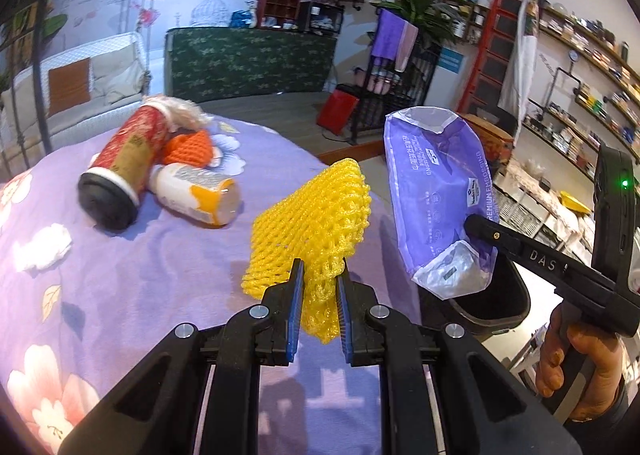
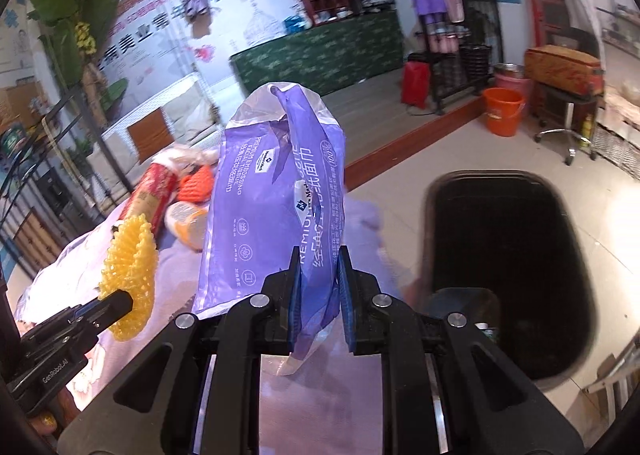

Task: Collect trash
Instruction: 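Carry the purple bag and yellow net to the bin and release both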

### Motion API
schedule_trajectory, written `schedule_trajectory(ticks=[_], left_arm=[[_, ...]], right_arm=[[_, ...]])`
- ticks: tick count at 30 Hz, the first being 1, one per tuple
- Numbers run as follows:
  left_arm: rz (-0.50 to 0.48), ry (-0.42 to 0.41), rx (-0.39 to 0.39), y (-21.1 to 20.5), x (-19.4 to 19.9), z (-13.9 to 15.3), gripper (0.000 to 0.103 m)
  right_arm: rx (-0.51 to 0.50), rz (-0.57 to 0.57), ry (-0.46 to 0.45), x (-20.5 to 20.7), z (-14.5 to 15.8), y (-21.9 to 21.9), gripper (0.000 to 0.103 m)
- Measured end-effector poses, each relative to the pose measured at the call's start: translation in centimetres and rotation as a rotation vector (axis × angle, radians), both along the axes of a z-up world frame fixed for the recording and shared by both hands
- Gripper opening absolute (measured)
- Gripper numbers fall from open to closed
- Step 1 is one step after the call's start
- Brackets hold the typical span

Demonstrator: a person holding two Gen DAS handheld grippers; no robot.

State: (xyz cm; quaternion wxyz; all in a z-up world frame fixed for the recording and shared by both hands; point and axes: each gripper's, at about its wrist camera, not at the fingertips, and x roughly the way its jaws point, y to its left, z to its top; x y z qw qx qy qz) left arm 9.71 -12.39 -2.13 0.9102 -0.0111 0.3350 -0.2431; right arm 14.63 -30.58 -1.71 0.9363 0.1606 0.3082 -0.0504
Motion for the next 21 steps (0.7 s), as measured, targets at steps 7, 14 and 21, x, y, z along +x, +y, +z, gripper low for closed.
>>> schedule_trajectory(ticks=[7,14,21], left_arm=[[-0.127,-0.024,0.008,-4.6,-0.6,0.2,0.015],[-0.238,-0.027,0.019,-8.7,-1.1,0.0,0.015],[-0.307,-0.005,0.033,-11.6,-1.2,-0.5,0.015]], right_arm=[[-0.051,-0.140,0.020,-2.3,0.0,-4.6,0.018],[-0.150,-0.266,0.113,-2.9,-1.7,-8.5,0.018],[-0.198,-0.304,0.236,-2.4,-5.1,-11.0,0.018]])
